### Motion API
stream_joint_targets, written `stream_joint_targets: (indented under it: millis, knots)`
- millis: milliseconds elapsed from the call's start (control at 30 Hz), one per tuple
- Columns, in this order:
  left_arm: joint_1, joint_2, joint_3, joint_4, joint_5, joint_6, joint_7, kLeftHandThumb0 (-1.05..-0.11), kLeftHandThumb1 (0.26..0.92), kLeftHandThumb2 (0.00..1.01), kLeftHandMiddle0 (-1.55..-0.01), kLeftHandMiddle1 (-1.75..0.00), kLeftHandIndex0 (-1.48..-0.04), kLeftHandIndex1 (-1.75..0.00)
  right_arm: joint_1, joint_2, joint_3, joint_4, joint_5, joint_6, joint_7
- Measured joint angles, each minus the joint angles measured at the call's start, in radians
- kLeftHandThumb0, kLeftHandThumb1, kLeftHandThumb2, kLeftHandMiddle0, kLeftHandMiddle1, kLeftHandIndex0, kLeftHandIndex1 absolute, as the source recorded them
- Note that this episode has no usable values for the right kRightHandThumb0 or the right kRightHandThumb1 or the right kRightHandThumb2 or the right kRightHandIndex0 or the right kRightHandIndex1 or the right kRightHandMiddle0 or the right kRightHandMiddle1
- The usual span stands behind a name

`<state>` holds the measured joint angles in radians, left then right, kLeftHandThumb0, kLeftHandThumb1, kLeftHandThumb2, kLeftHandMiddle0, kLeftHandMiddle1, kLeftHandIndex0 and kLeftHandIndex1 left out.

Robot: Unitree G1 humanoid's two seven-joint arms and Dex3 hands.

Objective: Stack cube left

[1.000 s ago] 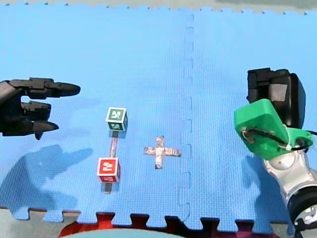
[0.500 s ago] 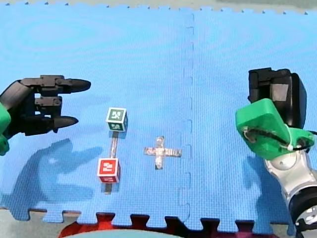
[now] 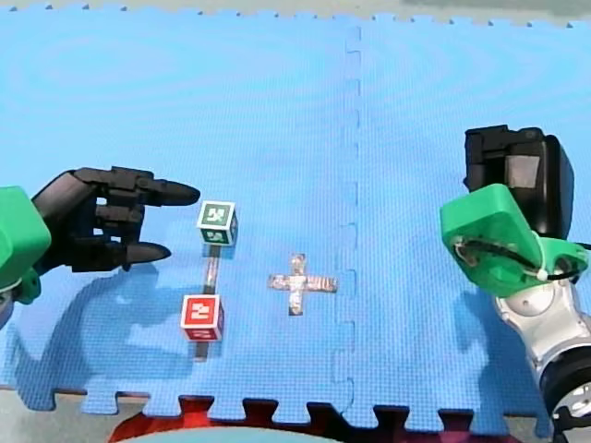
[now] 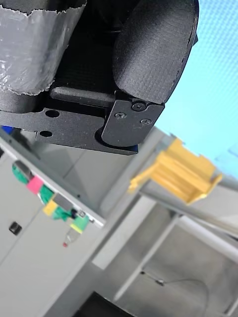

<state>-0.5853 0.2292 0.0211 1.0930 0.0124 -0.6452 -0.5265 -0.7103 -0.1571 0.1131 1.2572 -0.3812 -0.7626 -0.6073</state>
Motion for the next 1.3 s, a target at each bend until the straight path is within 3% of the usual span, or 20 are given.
stream_joint_targets:
  millis: [400, 833, 933, 1100, 1300]
  knots:
    - [-0.01, -0.014, 0.015, 0.037, -0.024, -0.014, -0.044, -0.791, 0.647, 0.01, -0.91, -1.75, -0.79, 0.0, -0.002, -0.004, 0.008, 0.005, -0.01, 0.004, -0.026]
    - [-0.036, -0.009, -0.001, 0.056, -0.019, 0.006, -0.149, -0.801, 0.652, 0.0, -0.89, -1.75, -0.78, 0.0, -0.01, -0.005, 0.011, 0.007, -0.013, 0.01, -0.041]
    - [-0.042, 0.008, -0.032, 0.058, 0.03, 0.006, -0.141, -0.81, 0.654, 0.0, -0.89, -1.75, -0.78, 0.0, -0.013, -0.005, 0.012, 0.006, -0.014, 0.014, -0.043]
    - [-0.056, 0.06, -0.106, 0.041, 0.138, 0.012, -0.107, -0.792, 0.658, 0.0, -0.89, -1.75, -0.78, 0.0, -0.015, -0.005, 0.013, 0.005, -0.014, 0.017, -0.045]
    - [-0.057, 0.071, -0.139, 0.01, 0.169, 0.03, -0.084, -0.765, 0.659, 0.0, -0.9, -1.75, -0.77, 0.0, -0.015, -0.004, 0.015, 0.002, -0.015, 0.018, -0.049]
